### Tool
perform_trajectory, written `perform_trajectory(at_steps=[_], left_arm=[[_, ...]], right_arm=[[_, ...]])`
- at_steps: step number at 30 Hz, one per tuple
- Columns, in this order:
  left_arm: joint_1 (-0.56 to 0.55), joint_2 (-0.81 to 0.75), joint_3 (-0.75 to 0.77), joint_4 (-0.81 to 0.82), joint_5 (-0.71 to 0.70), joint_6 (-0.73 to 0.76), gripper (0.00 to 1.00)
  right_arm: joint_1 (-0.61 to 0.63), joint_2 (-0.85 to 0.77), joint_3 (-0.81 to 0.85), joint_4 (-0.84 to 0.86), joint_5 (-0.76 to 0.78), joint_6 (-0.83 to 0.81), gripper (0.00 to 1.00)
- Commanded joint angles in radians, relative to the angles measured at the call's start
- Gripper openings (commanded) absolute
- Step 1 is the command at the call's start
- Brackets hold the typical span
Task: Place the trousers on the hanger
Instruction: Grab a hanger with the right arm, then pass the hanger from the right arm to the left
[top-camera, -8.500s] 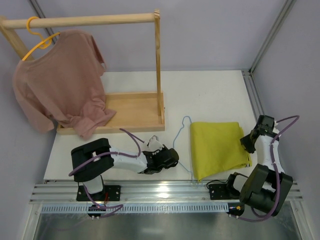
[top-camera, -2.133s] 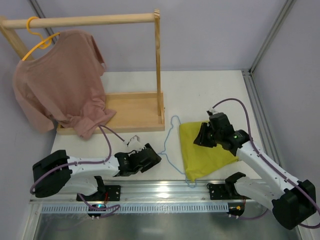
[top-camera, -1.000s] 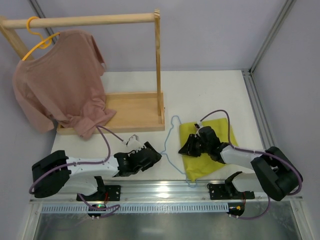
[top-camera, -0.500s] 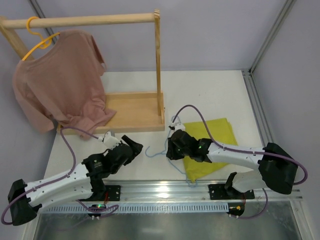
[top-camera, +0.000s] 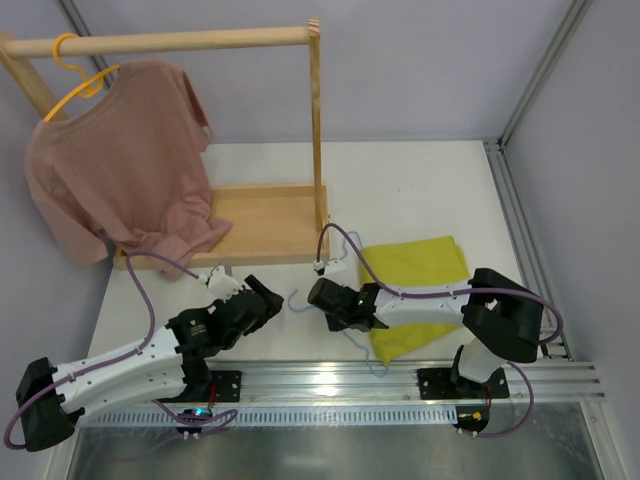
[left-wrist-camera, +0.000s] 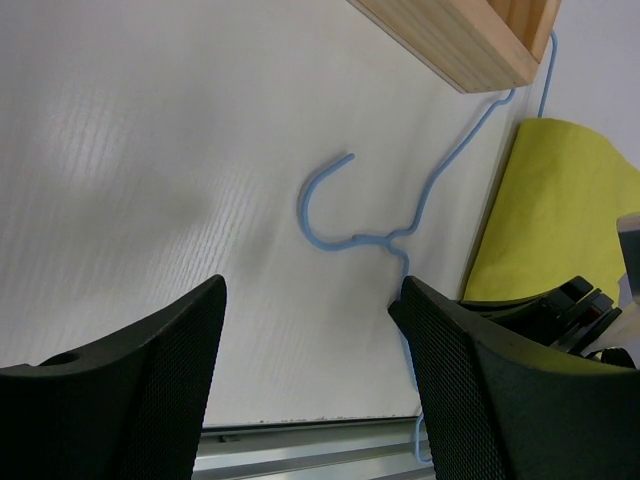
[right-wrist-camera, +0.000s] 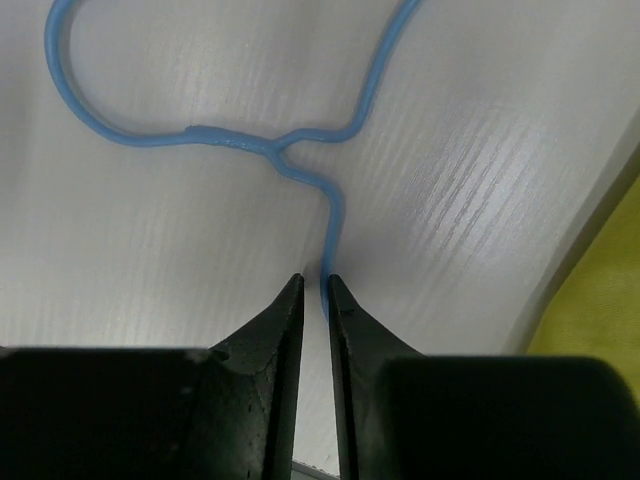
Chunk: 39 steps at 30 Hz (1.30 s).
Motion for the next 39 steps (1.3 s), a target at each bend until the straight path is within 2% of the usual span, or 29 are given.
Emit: perform_trajectory(at_steps=[1,4,6,9,11,17,28,39], left_arm=[[0.006,-0.006,-0.010,-0.006,-0.020,-0.006,0.72],[0.006,-0.003,-0.018,-0.021,-0.020,-0.031,0.72],[0.006,0.006,-0.019,-0.033,-0.018,-0.048,0.72],[0.007,0.028,-0.021,-0.023,-0.001,-0.057,0.72],[0.007,0.036,-0.042,0.045,0.035,-0.055,0.73],[0.006,0.081,-0.145,0.383,0.137,-0.045,0.74],[-0.005,0.318,-0.068,0.546,0.191,-0.035,0.75],[-0.076,0.408,-0.033,0.684,0.091,-0.060,0.70]], right_arm=[[0.039,0.055,0.018,-0.064,0.062,0.061,0.18],[0.063,0.089,0.047,-0.113,0.100,0.110,0.07],[0.076,0.113,0.080,-0.143,0.122,0.130,0.04],[0.082,0.106,0.092,-0.128,0.123,0.153,0.04],[0.083,0.080,0.063,-0.098,0.122,0.170,0.04],[0.082,-0.071,-0.029,0.033,0.128,0.196,0.04],[0.083,-0.178,-0.110,0.128,0.131,0.239,0.04],[0.083,-0.229,-0.147,0.186,0.143,0.294,0.04]])
